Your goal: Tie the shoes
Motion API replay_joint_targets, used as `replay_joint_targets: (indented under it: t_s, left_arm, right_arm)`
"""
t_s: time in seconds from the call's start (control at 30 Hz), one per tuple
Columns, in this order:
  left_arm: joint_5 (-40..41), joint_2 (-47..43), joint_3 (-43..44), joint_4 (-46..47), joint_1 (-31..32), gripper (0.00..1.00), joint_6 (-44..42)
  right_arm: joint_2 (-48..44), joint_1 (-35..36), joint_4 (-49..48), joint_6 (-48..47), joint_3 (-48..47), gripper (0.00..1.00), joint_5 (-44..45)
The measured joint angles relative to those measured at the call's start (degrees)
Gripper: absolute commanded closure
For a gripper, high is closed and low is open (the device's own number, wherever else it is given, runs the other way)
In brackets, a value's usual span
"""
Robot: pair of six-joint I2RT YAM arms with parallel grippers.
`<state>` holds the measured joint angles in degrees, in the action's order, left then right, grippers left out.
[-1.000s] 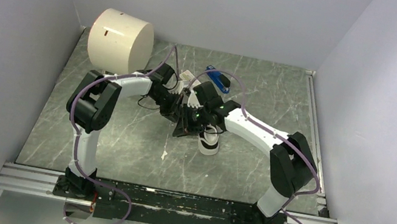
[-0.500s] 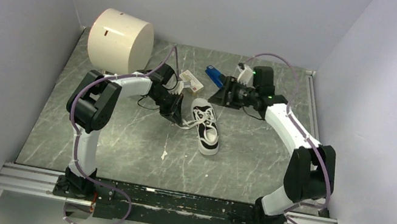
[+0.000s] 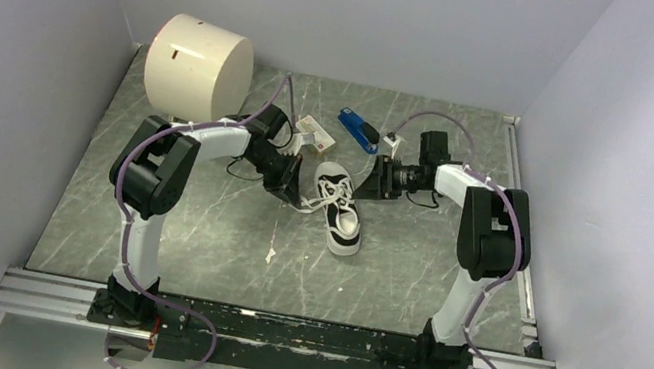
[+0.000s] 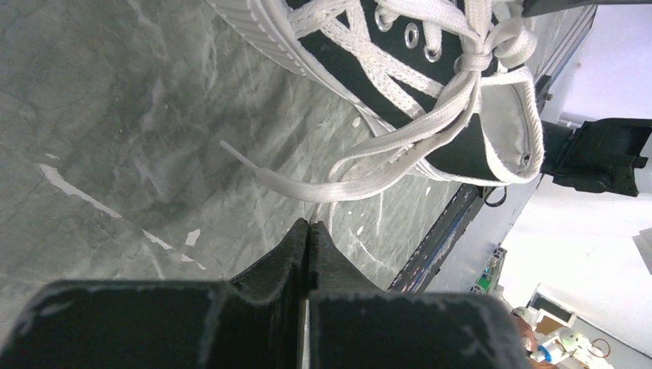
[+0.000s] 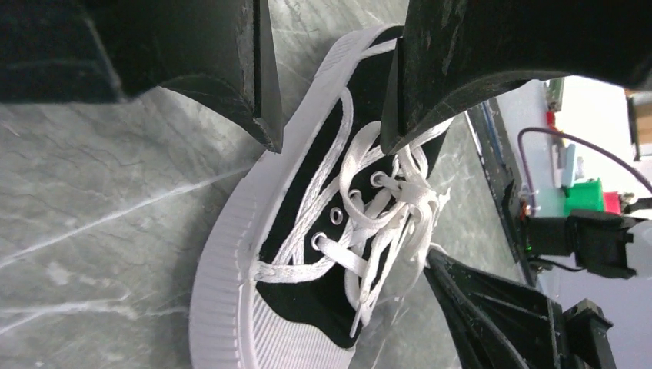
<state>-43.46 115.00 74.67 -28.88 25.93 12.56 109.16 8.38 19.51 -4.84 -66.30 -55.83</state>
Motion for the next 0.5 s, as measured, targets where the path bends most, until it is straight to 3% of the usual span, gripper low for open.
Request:
replay_joint_targets:
  t_s: [0.5]
  left_arm:
    - [-1.9,0.0,0.7,0.0,0.0,0.95,-0.3]
  right_arm:
    - [1.4,0.0,-0.9,-2.6,1.3,0.45,-8.1]
